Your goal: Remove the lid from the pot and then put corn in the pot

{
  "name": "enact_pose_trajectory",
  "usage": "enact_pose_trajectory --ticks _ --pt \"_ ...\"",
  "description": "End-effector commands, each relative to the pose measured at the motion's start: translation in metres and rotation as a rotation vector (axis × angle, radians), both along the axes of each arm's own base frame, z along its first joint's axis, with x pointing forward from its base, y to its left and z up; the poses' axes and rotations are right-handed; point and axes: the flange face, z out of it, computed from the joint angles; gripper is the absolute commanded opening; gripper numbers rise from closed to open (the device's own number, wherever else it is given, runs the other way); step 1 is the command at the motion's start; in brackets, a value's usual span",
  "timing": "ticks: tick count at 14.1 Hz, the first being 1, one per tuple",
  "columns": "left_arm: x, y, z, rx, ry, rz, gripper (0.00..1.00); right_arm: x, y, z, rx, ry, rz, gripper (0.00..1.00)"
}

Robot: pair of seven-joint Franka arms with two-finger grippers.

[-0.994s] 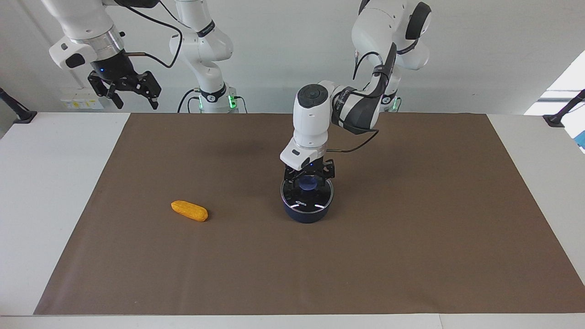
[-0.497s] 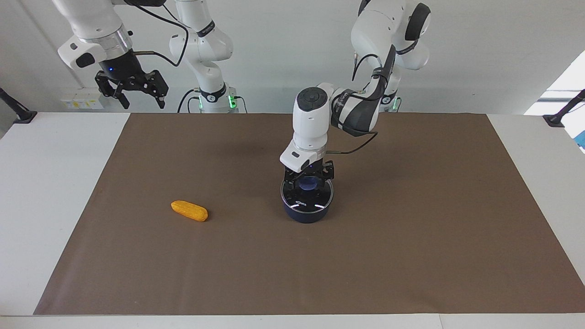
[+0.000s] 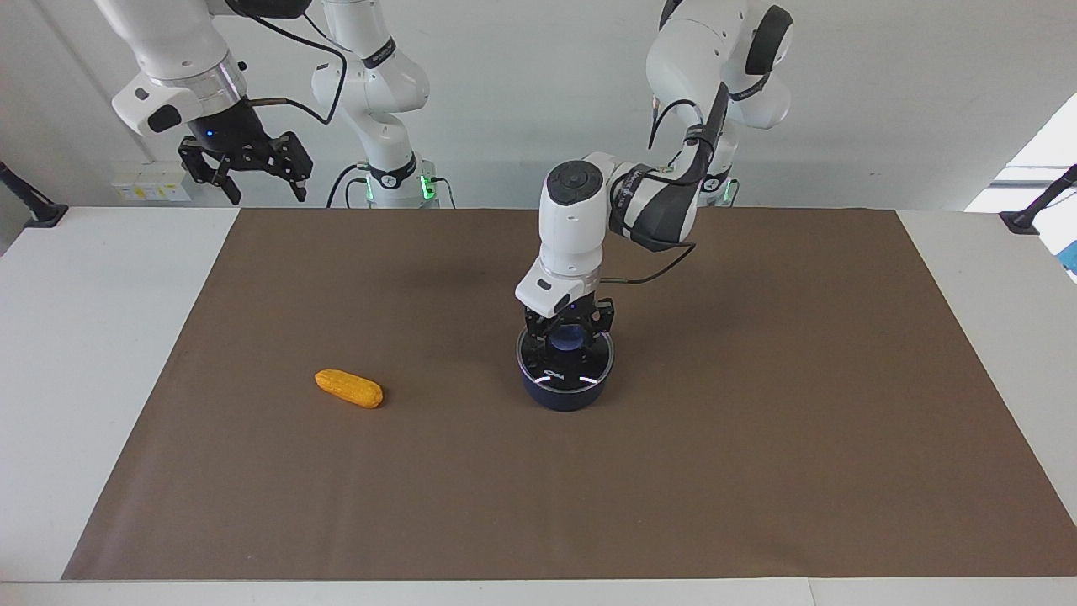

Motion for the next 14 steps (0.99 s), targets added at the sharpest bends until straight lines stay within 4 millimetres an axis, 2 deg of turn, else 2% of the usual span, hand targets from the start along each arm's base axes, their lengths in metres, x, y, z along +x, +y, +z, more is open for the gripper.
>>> enact_pose_trajectory --ticks 1,4,7,11,14 --pt "0.001 0.003 0.000 -0.005 0.010 0.011 0.52 -0.007 -0.003 0.000 -0.001 -0.005 0.024 1.00" --pt "0.000 0.002 0.003 -0.006 0.009 0.010 0.48 -0.005 -0.003 0.001 -0.003 -0.017 0.024 1.00" --pt "-0.001 0.002 0.005 0.005 0.016 0.008 0.31 0.004 0.001 -0.001 -0.003 -0.052 0.033 1.00" --pt "-0.002 0.005 0.010 0.020 0.019 0.008 0.15 0.012 0.007 -0.011 -0.002 -0.050 0.066 1.00" --pt "-0.004 0.007 0.014 0.027 0.024 0.008 0.12 0.017 0.007 -0.027 -0.003 -0.057 0.075 1.00"
